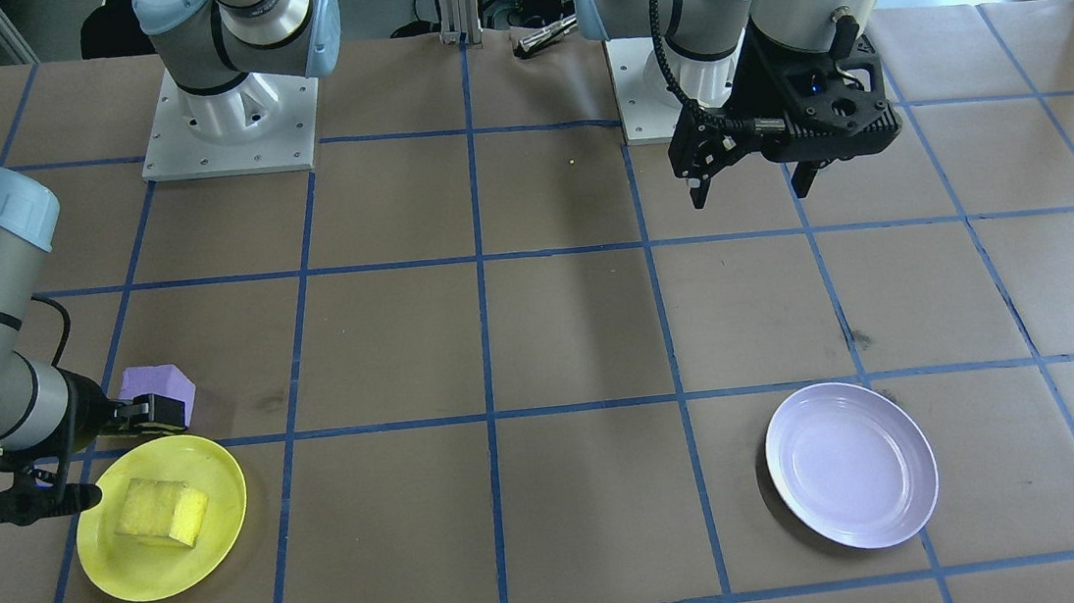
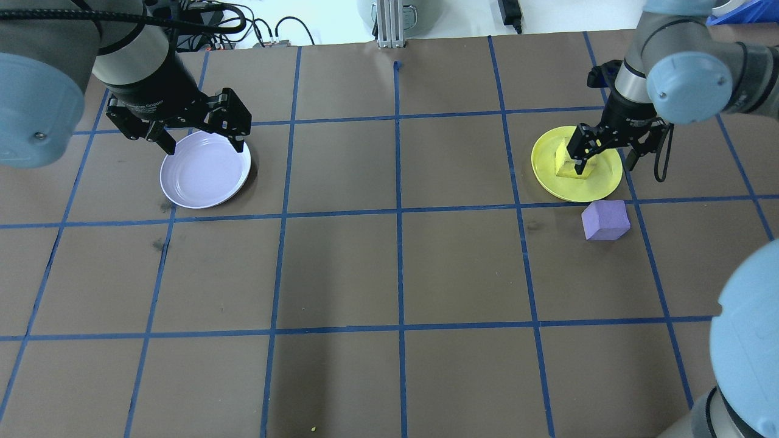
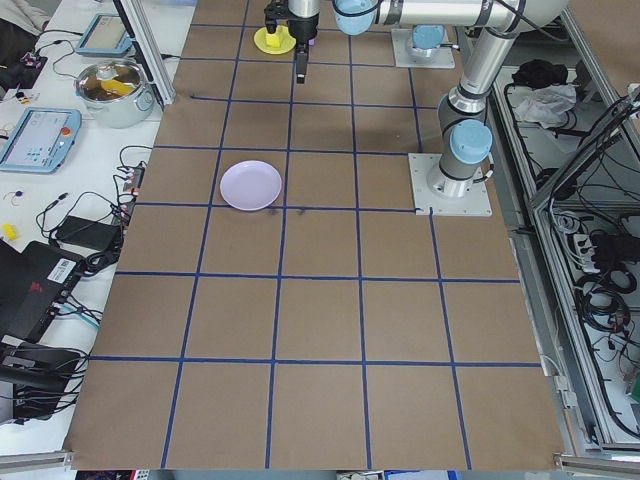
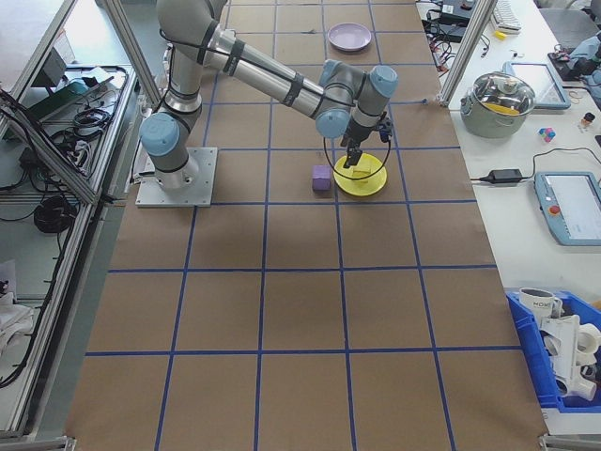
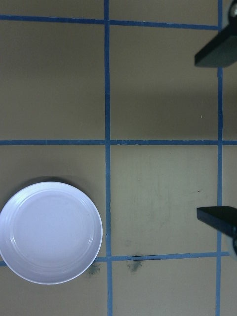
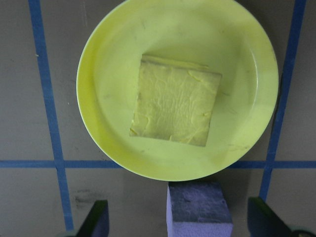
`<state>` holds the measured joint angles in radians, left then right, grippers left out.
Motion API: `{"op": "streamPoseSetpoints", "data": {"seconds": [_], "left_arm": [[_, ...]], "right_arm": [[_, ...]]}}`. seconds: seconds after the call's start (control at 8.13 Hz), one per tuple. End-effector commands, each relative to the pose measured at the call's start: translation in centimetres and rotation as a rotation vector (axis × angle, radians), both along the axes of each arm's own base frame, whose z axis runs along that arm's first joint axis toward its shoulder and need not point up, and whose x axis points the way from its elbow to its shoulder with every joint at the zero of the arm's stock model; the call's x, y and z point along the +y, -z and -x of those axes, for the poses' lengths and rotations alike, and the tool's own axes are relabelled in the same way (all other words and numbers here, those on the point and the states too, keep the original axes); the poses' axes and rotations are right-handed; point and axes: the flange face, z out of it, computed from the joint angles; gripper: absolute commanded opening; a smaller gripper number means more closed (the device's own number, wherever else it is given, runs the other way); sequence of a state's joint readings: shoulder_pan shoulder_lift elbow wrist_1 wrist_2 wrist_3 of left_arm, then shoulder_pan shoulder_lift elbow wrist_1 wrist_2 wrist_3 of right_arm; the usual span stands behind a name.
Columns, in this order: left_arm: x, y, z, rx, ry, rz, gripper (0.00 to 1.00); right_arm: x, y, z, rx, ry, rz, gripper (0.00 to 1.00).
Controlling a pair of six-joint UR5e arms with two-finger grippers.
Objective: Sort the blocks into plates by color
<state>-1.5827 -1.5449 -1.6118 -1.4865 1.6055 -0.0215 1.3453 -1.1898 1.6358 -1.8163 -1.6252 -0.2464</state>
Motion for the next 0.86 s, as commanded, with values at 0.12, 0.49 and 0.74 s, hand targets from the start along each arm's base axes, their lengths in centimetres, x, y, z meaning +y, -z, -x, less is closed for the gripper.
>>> {"op": "streamPoseSetpoints", "data": {"seconds": [0.12, 0.49, 0.74], "left_arm": [[0.1, -0.2, 0.0, 0.0, 0.0, 0.004, 1.0], [0.0, 0.1, 0.0, -0.001, 0.0, -0.002, 1.0], [-0.1, 0.1, 0.0, 0.001, -0.001, -0.002, 1.0]], "right_arm": [[4.9, 3.5, 2.9, -0.017, 0.001, 0.034, 1.0], [6.1, 8.2, 2.1, -0.075, 0.02, -0.033, 0.9], [6.4, 8.3, 2.8, -0.002, 0.001, -0.054, 0.71]]}}
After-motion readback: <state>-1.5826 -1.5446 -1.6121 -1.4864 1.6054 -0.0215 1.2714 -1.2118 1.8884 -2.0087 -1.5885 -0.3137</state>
